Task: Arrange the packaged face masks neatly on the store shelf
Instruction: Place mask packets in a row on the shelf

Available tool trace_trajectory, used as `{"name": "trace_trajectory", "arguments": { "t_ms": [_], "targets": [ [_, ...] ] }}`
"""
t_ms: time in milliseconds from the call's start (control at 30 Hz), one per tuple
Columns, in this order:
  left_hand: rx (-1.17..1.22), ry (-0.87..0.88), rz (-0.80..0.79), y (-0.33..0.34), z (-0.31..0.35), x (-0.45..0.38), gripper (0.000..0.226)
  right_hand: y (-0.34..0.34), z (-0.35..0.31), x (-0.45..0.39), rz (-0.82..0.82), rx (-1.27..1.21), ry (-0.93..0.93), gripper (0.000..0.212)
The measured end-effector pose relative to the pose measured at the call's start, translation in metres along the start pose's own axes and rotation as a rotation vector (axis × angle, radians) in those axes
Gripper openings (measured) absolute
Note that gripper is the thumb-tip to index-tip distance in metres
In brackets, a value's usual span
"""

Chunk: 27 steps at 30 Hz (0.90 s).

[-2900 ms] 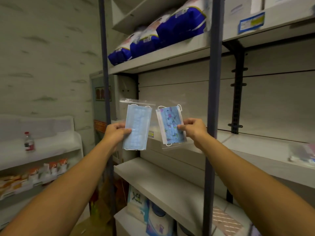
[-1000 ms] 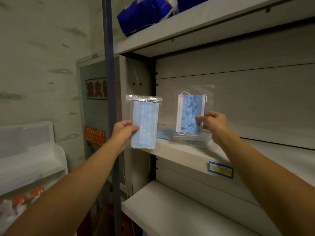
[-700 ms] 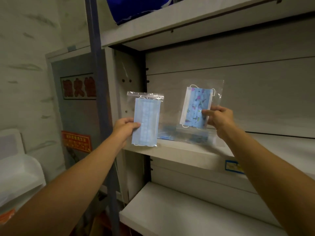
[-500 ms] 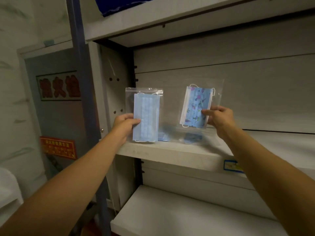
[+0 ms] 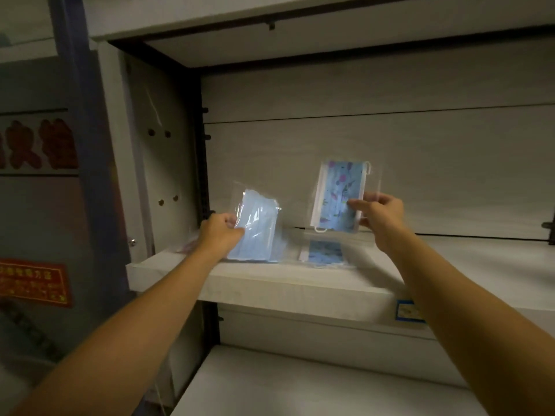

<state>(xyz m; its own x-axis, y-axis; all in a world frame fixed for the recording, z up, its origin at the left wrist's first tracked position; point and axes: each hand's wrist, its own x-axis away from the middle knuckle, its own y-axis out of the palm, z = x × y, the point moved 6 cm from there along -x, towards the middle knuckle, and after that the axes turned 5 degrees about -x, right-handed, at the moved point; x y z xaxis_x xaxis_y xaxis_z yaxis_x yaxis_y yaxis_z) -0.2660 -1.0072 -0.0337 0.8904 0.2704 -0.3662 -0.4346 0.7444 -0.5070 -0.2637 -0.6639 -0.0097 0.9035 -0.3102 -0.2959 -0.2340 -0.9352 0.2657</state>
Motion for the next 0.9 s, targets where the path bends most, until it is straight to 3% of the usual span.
{"name": "trace_trajectory", "arguments": {
  "t_ms": [267, 400, 567, 767, 900],
  "targets": [
    [-0.404, 0.174, 0.02, 0.016, -0.005, -0.015, 0.014, 0.002, 0.0, 0.0, 0.026, 0.148, -0.113, 0.01],
    [-0.644, 0.218, -0.024, 0.023, -0.006, -0.018, 0.05, -0.005, 0.001, 0.005, 0.015, 0.156, -0.099, 0.011],
    [-0.551, 0.153, 0.027, 0.021, -0.007, -0.018, 0.085, -0.011, 0.005, 0.007, 0.013, 0.155, -0.053, 0.015],
    [-0.516, 0.263, 0.031, 0.021, -0.003, -0.014, 0.078, -0.006, 0.016, 0.005, -0.065, 0.242, 0.014, 0.035],
    [-0.396, 0.439, -0.003, 0.023, 0.006, -0.006, 0.048, -0.005, 0.019, 0.005, -0.055, 0.368, 0.026, 0.032]
  ]
}}
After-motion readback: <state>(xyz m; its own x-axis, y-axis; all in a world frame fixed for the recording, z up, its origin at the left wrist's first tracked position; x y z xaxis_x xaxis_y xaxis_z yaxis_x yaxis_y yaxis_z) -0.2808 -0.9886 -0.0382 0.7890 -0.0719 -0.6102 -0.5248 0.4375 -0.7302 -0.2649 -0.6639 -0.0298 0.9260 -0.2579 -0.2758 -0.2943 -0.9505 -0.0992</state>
